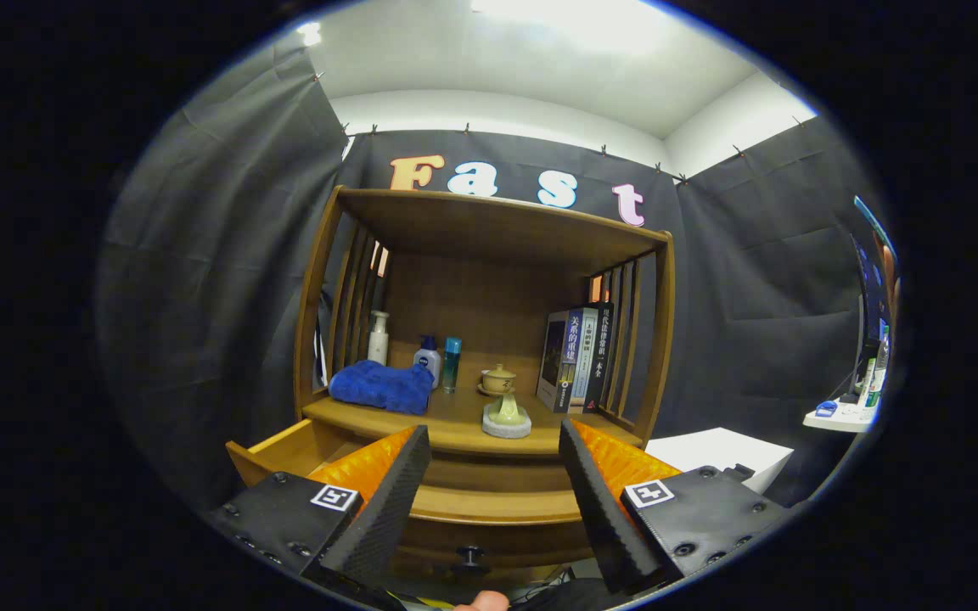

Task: Pull open the drawer, take out the items inside it, and place them on the countertop above the cabinet.

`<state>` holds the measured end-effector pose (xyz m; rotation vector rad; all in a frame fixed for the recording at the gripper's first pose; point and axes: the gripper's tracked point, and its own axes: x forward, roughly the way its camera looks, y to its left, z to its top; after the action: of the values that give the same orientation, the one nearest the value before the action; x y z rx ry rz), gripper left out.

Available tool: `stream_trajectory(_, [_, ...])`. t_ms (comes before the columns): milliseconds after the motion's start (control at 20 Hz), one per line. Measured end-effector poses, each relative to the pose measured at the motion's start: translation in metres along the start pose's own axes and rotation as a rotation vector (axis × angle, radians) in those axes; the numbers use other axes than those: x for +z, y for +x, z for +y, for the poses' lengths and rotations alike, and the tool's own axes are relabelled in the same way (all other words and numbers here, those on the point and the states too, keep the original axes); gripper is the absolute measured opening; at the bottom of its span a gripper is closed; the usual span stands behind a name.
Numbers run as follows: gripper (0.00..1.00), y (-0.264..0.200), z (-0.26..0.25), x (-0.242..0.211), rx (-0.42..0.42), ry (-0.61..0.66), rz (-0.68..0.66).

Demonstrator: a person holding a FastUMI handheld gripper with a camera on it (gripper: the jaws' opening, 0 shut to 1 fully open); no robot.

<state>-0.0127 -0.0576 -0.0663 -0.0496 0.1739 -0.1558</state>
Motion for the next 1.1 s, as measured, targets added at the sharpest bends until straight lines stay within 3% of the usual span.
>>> stream_trajectory(450, [0.98, -0.01, -0.003, -0.081, 0.01, 0.103, 0.092])
stream_trajectory(1100, [0.99, 0.009, 0.006, -0.144, 0.018, 0.096, 0.194])
